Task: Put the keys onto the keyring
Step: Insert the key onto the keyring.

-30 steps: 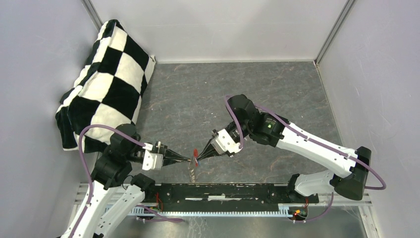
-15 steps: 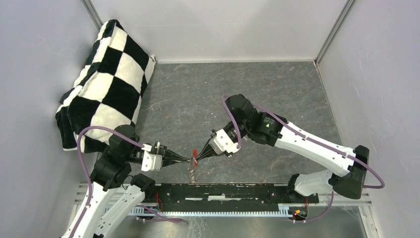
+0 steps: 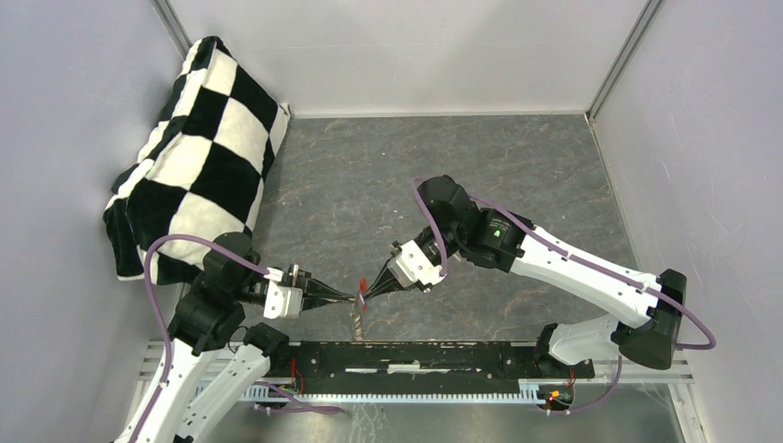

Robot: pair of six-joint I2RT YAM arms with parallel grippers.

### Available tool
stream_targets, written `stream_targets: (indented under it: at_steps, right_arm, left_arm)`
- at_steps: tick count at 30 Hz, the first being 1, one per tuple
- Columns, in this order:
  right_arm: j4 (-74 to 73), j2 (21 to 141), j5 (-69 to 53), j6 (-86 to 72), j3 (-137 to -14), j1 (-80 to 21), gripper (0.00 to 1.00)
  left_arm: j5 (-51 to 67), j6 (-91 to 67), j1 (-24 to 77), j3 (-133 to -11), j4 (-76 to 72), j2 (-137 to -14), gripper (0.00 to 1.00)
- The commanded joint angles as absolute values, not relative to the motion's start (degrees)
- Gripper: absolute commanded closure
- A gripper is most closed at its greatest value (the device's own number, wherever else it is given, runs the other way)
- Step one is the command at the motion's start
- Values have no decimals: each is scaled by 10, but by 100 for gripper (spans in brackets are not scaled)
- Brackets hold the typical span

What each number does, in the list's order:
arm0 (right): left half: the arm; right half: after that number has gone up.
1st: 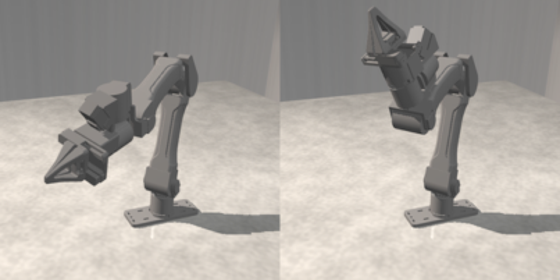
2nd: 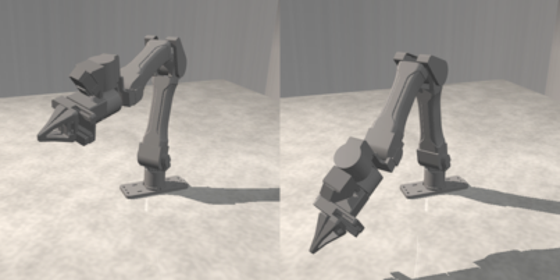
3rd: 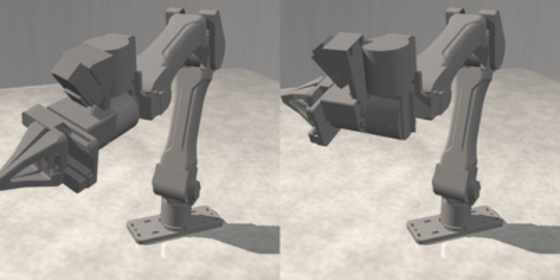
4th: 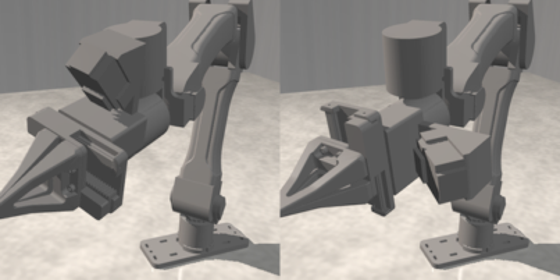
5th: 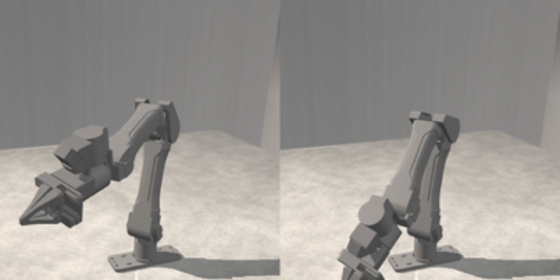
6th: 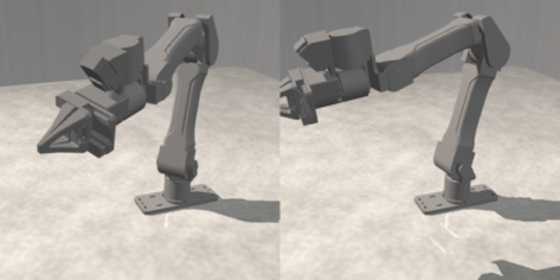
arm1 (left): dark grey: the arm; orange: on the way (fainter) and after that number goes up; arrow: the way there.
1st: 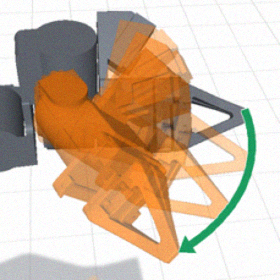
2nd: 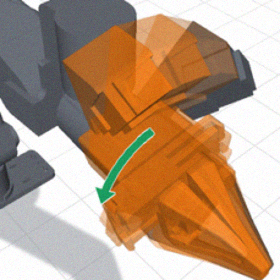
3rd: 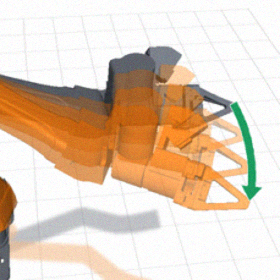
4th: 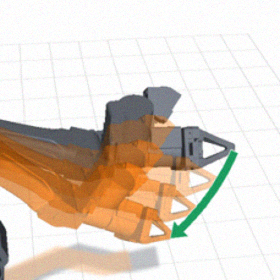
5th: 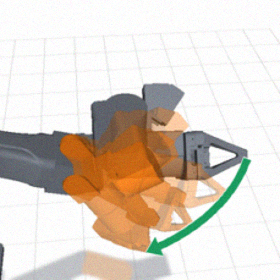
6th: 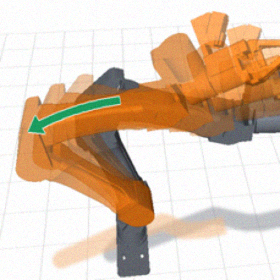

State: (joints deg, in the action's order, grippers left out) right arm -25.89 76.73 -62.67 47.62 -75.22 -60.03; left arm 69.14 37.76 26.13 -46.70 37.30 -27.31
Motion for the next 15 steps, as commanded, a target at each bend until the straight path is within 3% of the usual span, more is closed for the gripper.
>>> stream_targets:
  at_steps: [1, 15]
  right_arm:
    - [-246, 768, -632, 471, -780, -606, 100]
    - [-212, 775, -641, 446, -780, -610, 100]
  left_arm:
    - [695, 378, 262, -468, 361, -270, 98]
    - [694, 390, 262, -468, 370, -273, 98]
